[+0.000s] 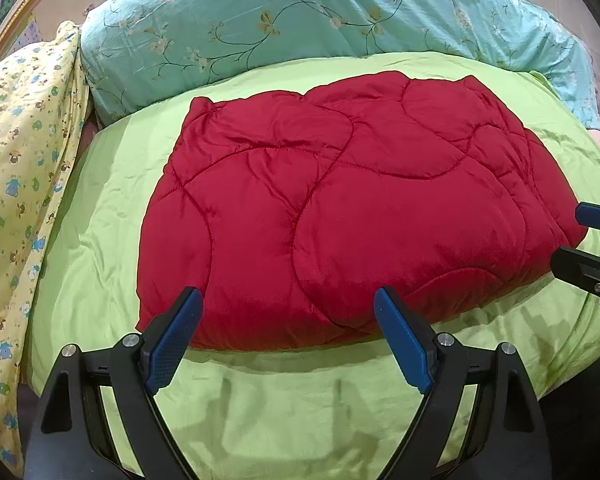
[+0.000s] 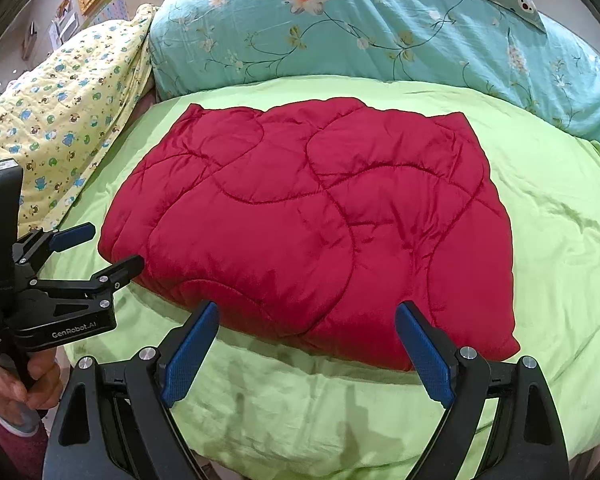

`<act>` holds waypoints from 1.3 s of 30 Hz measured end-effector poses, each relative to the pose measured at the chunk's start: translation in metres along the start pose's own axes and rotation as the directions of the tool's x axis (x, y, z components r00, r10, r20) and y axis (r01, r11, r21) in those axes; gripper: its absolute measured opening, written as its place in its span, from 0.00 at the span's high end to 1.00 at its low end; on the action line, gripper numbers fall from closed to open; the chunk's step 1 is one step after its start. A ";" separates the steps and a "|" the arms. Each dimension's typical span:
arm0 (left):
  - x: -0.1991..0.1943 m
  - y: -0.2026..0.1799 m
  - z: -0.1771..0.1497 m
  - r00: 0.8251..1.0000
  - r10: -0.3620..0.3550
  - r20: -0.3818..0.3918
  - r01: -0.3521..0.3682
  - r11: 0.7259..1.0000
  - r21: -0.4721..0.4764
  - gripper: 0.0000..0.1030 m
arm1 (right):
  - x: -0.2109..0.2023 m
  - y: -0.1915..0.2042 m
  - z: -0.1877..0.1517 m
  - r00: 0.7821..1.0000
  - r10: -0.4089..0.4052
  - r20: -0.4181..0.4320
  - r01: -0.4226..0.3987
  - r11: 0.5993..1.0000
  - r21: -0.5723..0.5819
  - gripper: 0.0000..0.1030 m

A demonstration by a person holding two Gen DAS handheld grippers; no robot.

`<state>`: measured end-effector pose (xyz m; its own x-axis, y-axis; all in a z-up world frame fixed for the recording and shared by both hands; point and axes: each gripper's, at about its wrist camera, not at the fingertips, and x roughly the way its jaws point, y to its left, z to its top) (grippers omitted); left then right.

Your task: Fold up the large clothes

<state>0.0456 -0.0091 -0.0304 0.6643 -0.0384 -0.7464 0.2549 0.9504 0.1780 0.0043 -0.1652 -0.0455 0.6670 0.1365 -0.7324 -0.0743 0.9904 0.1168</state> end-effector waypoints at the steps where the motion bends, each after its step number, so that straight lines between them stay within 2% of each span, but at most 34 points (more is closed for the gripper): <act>1: 0.001 0.001 0.000 1.000 0.000 0.000 0.000 1.000 0.000 0.14 | 0.000 0.000 0.000 1.000 0.000 0.000 0.000 1.000 0.000 0.11; 39: 0.002 0.004 0.009 1.000 0.013 0.005 -0.013 1.000 -0.008 0.14 | -0.002 0.005 0.009 1.000 0.002 0.009 -0.002 1.000 -0.009 0.11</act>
<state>0.0541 -0.0079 -0.0256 0.6714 -0.0273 -0.7406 0.2401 0.9534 0.1826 0.0097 -0.1608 -0.0375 0.6733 0.1378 -0.7264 -0.0821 0.9903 0.1118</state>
